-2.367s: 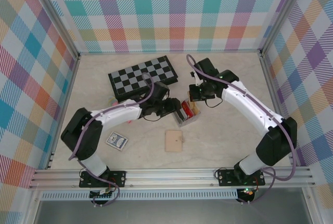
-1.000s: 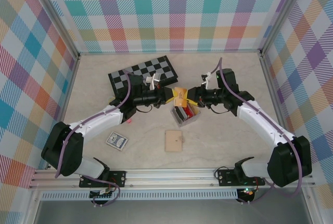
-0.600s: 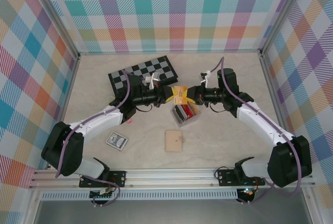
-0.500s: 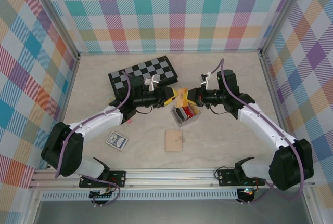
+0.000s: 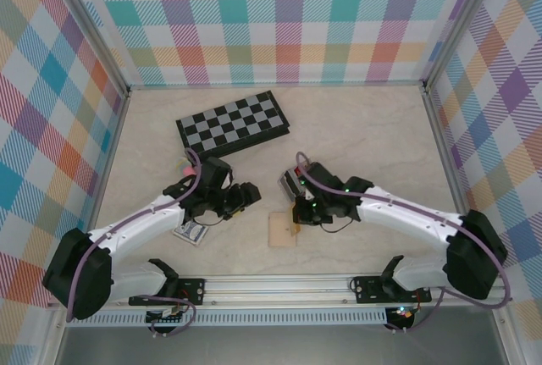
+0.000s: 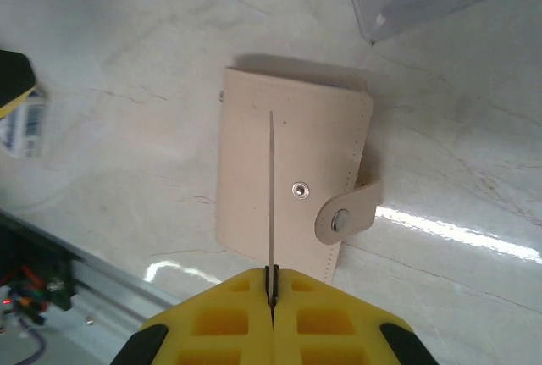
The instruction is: Put the credit cards into the card holder
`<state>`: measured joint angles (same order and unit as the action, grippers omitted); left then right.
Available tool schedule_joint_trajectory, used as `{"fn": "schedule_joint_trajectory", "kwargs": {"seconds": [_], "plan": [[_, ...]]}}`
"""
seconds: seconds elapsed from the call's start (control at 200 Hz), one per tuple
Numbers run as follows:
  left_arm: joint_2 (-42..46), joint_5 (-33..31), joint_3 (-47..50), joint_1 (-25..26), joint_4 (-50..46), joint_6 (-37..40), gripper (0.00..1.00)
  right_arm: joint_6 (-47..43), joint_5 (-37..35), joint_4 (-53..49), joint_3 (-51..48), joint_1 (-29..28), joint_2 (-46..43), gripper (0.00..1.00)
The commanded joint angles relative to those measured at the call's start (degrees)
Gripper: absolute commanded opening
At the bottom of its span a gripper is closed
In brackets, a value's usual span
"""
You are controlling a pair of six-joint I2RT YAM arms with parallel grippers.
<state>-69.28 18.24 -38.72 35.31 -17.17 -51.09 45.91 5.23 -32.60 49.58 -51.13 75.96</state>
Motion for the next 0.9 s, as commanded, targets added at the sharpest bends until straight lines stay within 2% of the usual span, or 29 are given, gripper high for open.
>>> {"fn": "schedule_joint_trajectory", "kwargs": {"seconds": [0.0,0.215,0.605,0.895], "plan": [[-0.6,-1.5,0.4,1.6,-2.0,1.2,0.68,3.0,-5.2,0.7,1.7,-2.1,4.3,0.05],[-3.1,-1.4,-0.4,3.8,-0.9,1.7,0.68,4.4,-10.2,-3.1,0.1,-2.0,4.4,0.05],[-10.7,0.2,-3.6,7.8,0.7,3.0,0.64,6.2,-7.4,3.3,-4.8,-1.8,3.0,0.06],[-16.5,0.2,-4.6,11.9,6.4,1.6,0.59,7.6,-4.1,9.1,-6.8,-1.0,0.9,0.07]]}}
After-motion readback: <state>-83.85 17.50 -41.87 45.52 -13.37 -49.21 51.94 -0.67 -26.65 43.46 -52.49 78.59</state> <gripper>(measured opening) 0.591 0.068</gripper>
